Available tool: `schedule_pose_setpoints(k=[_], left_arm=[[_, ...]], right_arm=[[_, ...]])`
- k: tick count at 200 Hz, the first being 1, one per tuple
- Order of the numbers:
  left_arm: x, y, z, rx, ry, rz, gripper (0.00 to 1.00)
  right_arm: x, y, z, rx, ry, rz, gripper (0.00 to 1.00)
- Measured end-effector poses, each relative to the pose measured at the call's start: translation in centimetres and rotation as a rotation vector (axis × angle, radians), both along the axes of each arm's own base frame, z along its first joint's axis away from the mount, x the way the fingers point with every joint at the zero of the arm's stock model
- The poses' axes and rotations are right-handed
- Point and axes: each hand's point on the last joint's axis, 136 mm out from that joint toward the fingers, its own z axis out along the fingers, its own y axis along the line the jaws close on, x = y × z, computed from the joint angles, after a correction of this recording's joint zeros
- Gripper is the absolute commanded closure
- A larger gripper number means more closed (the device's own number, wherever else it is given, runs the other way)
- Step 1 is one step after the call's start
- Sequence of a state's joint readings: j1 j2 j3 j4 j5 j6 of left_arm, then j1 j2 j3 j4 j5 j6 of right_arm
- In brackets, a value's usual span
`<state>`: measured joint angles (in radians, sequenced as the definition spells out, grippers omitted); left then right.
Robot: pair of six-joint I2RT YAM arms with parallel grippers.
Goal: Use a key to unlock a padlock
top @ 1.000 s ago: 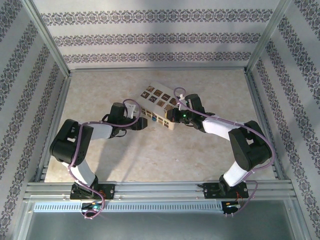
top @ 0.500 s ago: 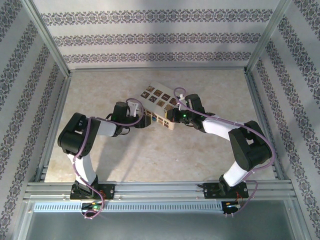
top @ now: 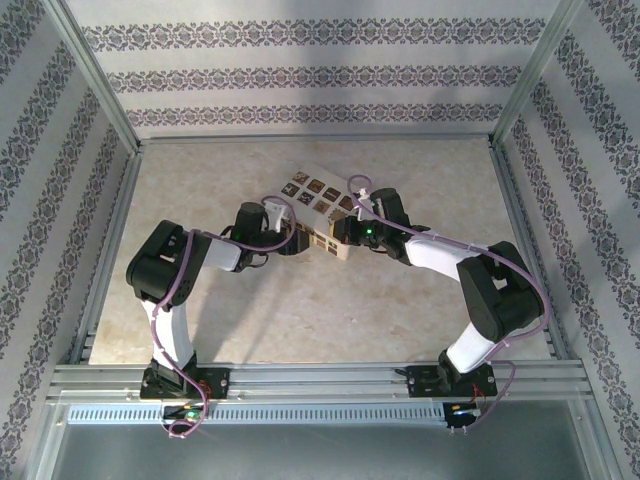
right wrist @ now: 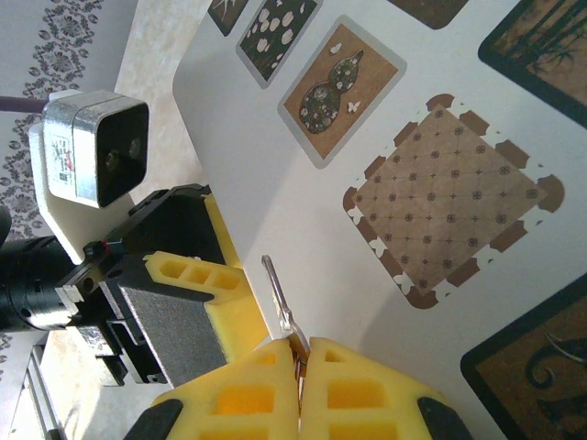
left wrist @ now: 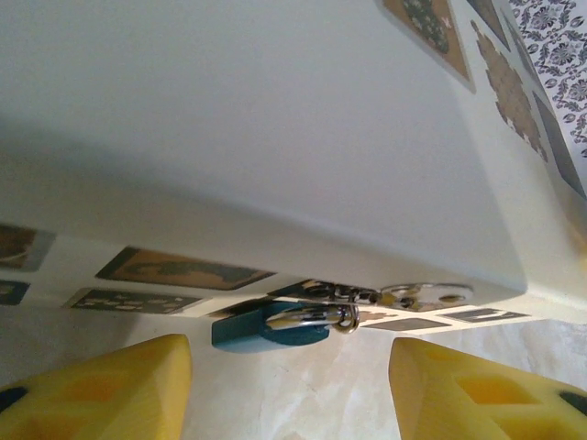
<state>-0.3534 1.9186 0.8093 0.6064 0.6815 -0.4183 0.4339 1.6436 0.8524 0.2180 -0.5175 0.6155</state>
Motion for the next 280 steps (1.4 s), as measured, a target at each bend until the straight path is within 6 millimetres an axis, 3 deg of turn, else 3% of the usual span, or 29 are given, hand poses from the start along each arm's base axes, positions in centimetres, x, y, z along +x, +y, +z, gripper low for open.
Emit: schedule_pose_setpoints(k=[50,128,280], left_arm=[[0.0,-1.0,0.5,-0.010,-0.011,-0.025,0.46],[-0.8,-2.4,-0.4,-0.004,0.006,-0.057,0.56],[0.0,-2.1,-0.8,-0.030,0.056,0.015,0.66]], right_arm=[[0.0,0.0,0.0,0.000,0.000,0.000,1.00],[0.0,0.0,0.0,0.000,0.000,0.000,1.00],[0.0,0.0,0.0,0.002,-0.004,0.000,1.00]])
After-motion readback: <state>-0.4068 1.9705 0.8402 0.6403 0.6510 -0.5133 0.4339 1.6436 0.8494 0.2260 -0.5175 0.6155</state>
